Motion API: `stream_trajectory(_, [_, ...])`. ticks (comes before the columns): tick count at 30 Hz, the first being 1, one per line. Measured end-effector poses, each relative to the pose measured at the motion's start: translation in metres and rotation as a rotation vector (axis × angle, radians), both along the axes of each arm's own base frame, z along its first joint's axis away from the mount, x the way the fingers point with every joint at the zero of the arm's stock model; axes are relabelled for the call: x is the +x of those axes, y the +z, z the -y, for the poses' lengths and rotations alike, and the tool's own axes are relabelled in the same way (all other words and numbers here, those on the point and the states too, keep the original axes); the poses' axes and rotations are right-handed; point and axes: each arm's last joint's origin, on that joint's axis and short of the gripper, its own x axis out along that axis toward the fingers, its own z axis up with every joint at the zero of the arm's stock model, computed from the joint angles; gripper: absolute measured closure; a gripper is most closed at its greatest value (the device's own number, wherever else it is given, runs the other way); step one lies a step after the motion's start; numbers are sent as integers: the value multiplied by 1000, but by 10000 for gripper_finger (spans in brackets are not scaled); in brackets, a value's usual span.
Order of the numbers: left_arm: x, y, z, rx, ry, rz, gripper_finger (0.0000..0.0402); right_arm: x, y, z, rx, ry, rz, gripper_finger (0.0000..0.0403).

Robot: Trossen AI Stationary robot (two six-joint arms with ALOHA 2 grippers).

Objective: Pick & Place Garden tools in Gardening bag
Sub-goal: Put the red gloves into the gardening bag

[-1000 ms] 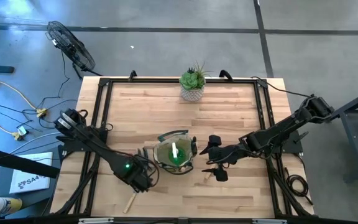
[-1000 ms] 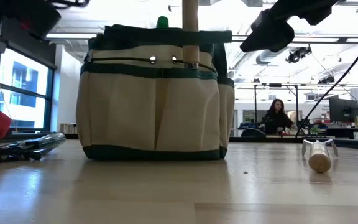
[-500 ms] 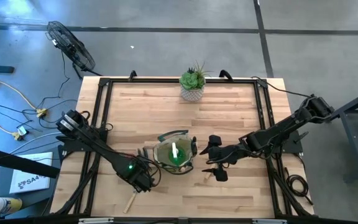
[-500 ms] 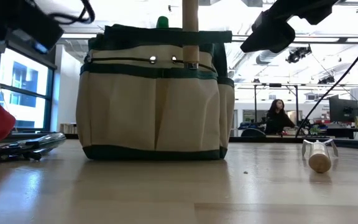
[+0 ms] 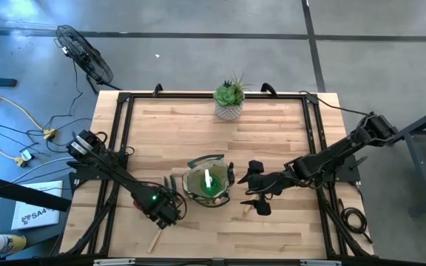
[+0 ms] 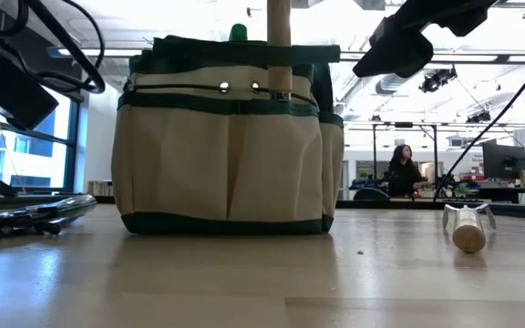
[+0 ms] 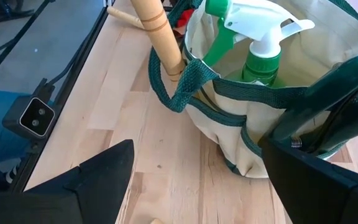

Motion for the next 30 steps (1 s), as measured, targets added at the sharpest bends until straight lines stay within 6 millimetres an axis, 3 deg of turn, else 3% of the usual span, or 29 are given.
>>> stream_trajectory(3, [0, 0, 0, 0, 1, 2, 384, 0, 0, 0, 0, 0, 0, 57])
stream_trajectory(11, [1, 1, 0, 12, 24, 3, 397, 0, 0, 0, 1, -1, 0, 57])
stream_trajectory(15, [6, 14, 3, 51, 18, 18, 399, 0, 0, 0, 12, -8, -3, 57])
stream_trajectory(19, [12, 46, 5, 107, 8, 6, 400, 0, 0, 0, 12, -8, -3, 57])
stream_trajectory(25, [15, 115, 5, 221, 37, 11, 400, 0, 0, 0, 10, -10, -2, 57])
stream_trajectory(30, [23, 175, 6, 283, 0, 315, 401, 0, 0, 0, 9, -11, -3, 57])
